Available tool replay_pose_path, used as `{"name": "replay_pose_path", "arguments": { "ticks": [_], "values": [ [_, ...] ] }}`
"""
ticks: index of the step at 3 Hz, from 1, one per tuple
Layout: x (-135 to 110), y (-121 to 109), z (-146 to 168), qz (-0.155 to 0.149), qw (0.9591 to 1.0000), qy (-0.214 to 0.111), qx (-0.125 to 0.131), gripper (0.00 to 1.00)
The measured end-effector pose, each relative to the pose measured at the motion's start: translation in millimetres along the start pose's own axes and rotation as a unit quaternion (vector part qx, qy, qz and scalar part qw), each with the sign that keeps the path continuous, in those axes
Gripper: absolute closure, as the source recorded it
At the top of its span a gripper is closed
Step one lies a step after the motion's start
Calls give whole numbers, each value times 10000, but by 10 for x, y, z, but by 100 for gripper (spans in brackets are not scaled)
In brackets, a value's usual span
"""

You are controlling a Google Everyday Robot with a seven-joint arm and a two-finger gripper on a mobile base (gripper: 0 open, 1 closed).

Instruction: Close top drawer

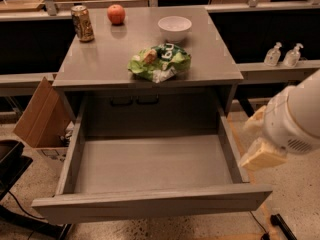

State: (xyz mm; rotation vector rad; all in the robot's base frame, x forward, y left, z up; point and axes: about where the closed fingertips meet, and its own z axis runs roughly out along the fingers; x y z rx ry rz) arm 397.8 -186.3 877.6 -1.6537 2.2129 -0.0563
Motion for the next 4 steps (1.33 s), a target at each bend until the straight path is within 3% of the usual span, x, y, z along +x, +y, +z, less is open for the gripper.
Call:
{"name": "replay_pose_path", "arguments": {
  "ticks": [1,2,3,4],
  "values": [
    [358,536,674,11,9992,374,-146,78],
    [614,1014,1004,35,9975,542,-448,99],
    [804,1464,1176,107,9950,643,-757,100],
    [801,1670,1462,24,9943,476,-957,100]
  ]
}}
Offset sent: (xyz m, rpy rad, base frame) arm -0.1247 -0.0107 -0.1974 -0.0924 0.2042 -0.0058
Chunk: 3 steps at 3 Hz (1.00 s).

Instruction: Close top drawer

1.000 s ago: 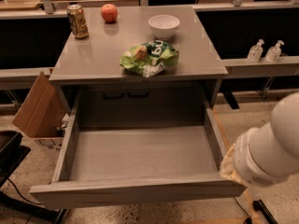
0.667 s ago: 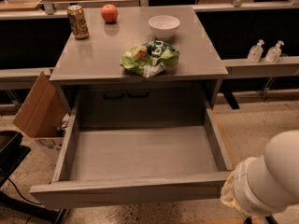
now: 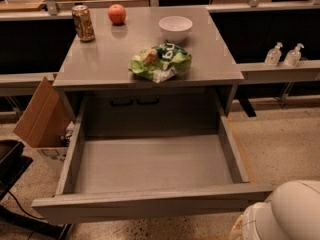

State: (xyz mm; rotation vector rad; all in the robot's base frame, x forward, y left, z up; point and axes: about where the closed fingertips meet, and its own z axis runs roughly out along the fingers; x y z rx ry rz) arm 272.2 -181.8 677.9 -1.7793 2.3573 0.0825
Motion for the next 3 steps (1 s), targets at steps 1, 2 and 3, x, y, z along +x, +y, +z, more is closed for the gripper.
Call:
{"name": "replay_pose_path", "arguments": {
  "ticks": [1,2,3],
  "values": [
    [-140,-132,314,-110,9995,-281,-31,100],
    [-262,-430,598,-105,9983,-566,28,100],
    [-307,-757,719,-50,9972,-718,184,100]
  ]
}}
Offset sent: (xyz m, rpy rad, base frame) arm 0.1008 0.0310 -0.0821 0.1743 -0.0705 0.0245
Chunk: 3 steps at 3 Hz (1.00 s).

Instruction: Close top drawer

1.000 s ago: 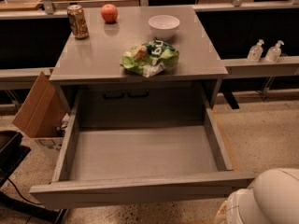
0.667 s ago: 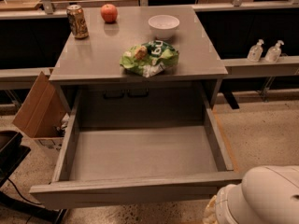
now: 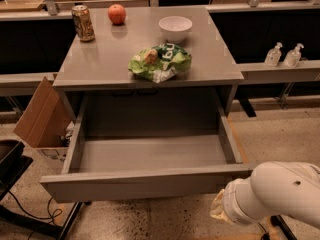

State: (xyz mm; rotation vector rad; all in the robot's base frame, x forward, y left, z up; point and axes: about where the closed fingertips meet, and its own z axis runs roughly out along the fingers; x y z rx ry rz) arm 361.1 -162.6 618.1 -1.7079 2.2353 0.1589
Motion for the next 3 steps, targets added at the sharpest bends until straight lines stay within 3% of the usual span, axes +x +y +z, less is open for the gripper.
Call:
{"name": "replay_pose_path", "arguments": {
  "ticks": [2,3],
  "values": [
    [-65,-112,26,-47,9999,-111,58,100],
    [-235,-405,76,-154,9989,-377,240,100]
  ]
}}
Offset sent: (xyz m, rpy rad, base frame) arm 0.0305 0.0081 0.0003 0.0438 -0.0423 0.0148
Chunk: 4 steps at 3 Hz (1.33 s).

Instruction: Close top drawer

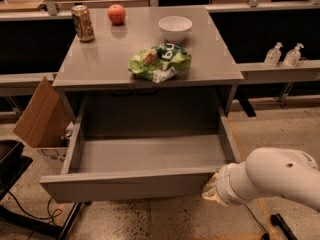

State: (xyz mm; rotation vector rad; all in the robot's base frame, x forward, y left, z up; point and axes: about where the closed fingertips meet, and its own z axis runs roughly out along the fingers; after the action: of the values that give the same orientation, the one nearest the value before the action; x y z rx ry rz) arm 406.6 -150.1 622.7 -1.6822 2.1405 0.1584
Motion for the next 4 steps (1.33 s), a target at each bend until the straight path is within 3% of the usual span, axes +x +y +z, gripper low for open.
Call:
{"name": "replay_pose_path", "arguments": {
  "ticks": [4],
  "values": [
    [-225,-917,278,-207,9979,-570,247,100]
  ]
}}
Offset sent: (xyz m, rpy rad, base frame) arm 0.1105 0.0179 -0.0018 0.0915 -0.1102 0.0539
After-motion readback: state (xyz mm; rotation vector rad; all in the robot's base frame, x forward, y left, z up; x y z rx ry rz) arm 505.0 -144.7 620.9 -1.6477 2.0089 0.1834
